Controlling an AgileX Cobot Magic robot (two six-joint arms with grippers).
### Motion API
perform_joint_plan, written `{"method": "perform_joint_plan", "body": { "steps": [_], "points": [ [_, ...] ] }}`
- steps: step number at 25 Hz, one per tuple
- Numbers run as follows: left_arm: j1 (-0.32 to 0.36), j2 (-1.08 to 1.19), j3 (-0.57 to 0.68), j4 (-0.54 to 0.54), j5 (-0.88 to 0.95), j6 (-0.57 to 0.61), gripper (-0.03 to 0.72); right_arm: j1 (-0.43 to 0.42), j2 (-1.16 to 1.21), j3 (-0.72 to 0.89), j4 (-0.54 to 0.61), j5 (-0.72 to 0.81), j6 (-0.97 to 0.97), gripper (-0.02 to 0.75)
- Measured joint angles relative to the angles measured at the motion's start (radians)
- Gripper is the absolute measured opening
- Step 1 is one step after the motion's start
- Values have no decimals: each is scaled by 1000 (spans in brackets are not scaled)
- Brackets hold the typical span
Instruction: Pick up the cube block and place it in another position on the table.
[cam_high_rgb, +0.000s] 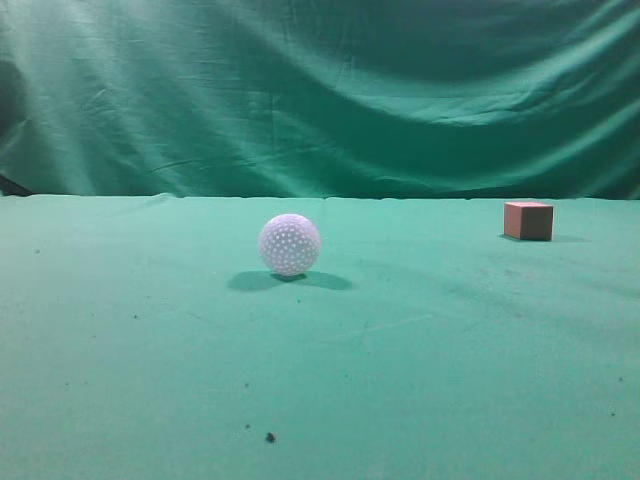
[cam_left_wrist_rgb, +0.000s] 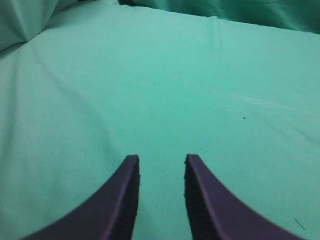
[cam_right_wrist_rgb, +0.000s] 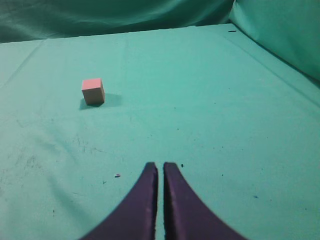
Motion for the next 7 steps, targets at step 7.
{"method": "perform_joint_plan", "body": {
  "steps": [7],
  "points": [
    [0, 0, 0, 0, 0, 0, 262, 0, 0, 0, 0, 0, 0, 0]
  ]
}}
